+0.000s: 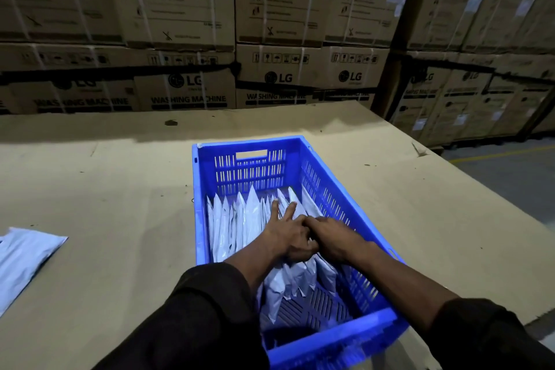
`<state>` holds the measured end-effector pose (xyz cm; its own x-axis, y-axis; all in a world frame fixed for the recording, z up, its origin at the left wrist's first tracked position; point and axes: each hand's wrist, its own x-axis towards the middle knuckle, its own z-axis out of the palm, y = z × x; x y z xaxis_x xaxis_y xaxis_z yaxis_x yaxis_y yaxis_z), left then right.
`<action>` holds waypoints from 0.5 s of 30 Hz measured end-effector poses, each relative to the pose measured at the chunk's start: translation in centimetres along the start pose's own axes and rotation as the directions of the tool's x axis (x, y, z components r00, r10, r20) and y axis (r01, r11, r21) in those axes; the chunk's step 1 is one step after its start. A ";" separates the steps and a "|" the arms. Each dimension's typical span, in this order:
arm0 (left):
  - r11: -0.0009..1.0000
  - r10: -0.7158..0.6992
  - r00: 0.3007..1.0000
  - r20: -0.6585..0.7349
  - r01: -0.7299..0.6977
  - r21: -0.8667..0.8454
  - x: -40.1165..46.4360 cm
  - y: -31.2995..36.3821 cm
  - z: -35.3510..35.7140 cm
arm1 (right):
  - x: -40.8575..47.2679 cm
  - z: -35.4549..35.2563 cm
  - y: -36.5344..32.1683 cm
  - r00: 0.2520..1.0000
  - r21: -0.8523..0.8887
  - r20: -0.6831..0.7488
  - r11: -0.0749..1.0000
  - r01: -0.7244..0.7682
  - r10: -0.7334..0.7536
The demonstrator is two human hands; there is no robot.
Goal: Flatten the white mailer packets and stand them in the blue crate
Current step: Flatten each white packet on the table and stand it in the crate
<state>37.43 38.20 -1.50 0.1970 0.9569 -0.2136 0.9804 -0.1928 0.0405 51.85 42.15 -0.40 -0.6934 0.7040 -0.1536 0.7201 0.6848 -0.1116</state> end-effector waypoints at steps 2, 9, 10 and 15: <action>1.000 0.008 1.000 -0.014 -0.008 -0.003 -0.5 -0.3 -0.1 | 0.1 0.5 0.2 1.000 0.041 0.023 0.999 -0.013 0.012; 0.998 -0.001 0.998 -0.056 0.004 0.055 -2.4 -1.4 0.0 | 0.0 0.8 -0.4 0.997 0.054 0.056 0.997 -0.059 0.056; 0.998 -0.006 0.997 -0.073 0.010 0.061 -2.8 -1.4 -0.1 | -0.1 0.5 -0.7 0.997 -0.008 0.017 0.998 -0.070 0.070; 0.988 -0.118 0.971 -0.207 0.136 0.075 -5.0 -1.6 -1.7 | -0.5 -2.1 -3.7 0.938 -0.301 -0.339 0.937 -0.176 0.067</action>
<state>34.89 34.09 1.19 0.0757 0.9971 -0.0099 0.9952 -0.0761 -0.0622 49.53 39.66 2.15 -0.6114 0.7702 0.1816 0.7887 0.5748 0.2180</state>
